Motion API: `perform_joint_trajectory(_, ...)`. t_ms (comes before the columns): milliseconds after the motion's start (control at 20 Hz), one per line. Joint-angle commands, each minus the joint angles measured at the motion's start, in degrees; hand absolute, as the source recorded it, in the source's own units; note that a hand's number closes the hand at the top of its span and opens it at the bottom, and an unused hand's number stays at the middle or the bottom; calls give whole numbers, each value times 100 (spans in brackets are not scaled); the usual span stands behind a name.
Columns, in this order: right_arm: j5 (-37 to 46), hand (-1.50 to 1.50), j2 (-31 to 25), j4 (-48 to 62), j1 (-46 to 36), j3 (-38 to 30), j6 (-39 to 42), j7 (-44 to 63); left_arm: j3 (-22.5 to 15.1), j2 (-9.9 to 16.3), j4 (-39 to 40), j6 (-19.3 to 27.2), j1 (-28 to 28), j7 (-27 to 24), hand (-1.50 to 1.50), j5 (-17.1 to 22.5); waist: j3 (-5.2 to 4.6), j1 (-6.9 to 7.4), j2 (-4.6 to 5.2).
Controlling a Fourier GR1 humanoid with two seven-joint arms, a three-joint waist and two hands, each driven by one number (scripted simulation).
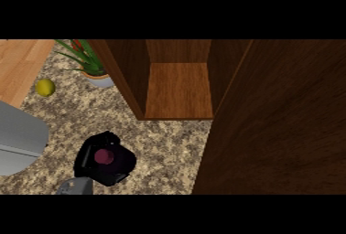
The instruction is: Pick up the wine, place it into the cabinet and close the cabinet
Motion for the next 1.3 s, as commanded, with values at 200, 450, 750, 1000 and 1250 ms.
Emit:
perform_joint_trajectory(200, 539, -150, -324, -1128, 405, 162, -38, 243, -516, -310, -1906, -53, 630, 1108, 150, 212, -3, 4, 2)
perform_joint_trajectory(450, 215, -150, -664, -1359, 623, -120, 73, 58, -1323, -446, -2545, 615, 857, 1636, 150, 560, -1, -54, 15)
perform_joint_trajectory(750, 400, -150, -478, -1112, 520, 22, -92, 226, -1863, -450, -3799, 1463, 993, 2318, 150, 576, -7, -19, 21)
perform_joint_trajectory(1000, 340, -150, -530, -1330, 352, 32, -118, 328, -2022, -451, -3268, 2357, 461, 2045, 150, 425, -16, -109, 22)
perform_joint_trajectory(1250, 208, -150, -737, -1357, 698, -95, -98, 112, -2039, -452, -3227, 2816, -12, 2420, 150, 334, -11, -93, 36)
